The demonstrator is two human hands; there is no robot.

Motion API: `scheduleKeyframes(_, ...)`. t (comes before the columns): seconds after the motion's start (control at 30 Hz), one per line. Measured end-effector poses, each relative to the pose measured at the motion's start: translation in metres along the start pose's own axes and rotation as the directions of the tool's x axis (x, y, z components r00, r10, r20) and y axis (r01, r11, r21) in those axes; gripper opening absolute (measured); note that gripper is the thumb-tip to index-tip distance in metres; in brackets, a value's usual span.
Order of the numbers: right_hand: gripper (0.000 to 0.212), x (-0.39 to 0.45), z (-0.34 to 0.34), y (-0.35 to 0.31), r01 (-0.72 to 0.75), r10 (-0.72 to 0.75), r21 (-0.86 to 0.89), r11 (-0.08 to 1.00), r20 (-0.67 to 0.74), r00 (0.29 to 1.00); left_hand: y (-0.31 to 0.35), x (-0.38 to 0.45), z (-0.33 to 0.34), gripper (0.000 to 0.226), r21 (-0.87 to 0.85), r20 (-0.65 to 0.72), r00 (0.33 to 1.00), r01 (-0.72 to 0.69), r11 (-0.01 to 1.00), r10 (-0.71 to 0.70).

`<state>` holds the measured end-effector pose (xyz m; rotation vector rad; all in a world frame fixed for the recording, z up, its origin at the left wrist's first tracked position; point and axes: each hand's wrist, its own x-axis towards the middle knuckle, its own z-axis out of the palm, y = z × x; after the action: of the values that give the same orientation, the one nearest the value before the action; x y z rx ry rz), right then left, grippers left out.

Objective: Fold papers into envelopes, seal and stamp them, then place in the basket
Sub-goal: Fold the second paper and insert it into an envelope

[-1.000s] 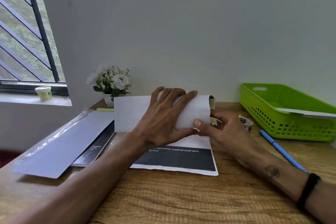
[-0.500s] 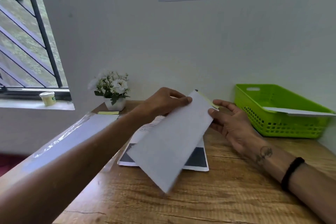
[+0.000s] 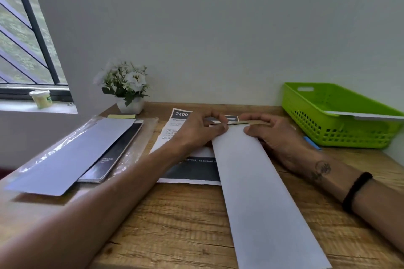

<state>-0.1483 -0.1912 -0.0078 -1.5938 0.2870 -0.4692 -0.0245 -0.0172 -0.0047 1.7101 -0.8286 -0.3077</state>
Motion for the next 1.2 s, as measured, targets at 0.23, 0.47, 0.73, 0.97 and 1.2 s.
scheduleKeyframes(0.23, 0.023, 0.001, 0.002, 0.004, 0.035, -0.035, -0.009, 0.999, -0.002, 0.999, -0.001, 0.003, 0.003, 0.013, 0.034, -0.047, 0.993, -0.107, 0.994, 0.109)
scheduleKeyframes(0.47, 0.023, -0.005, 0.004, -0.002, 0.027, -0.027, -0.014, 1.000, -0.044, 0.999, 0.003, 0.000, 0.007, 0.021, 0.002, -0.004, 0.992, -0.126, 0.992, 0.126)
scheduleKeyframes(0.73, 0.024, -0.009, 0.004, -0.005, 0.034, -0.037, -0.096, 0.995, -0.030, 0.999, 0.006, -0.004, 0.009, 0.020, -0.040, 0.001, 0.992, -0.126, 0.991, 0.126)
scheduleKeyframes(0.97, 0.023, -0.004, 0.002, -0.003, -0.031, 0.031, -0.023, 0.999, -0.029, 0.999, 0.008, -0.004, 0.004, 0.022, -0.025, 0.022, 0.999, -0.041, 0.999, 0.042)
scheduleKeyframes(1.2, 0.032, 0.002, 0.001, -0.003, -0.062, 0.063, 0.007, 0.998, -0.075, 0.995, 0.014, -0.005, -0.007, 0.025, -0.129, 0.067, 0.997, 0.042, 0.991, -0.033)
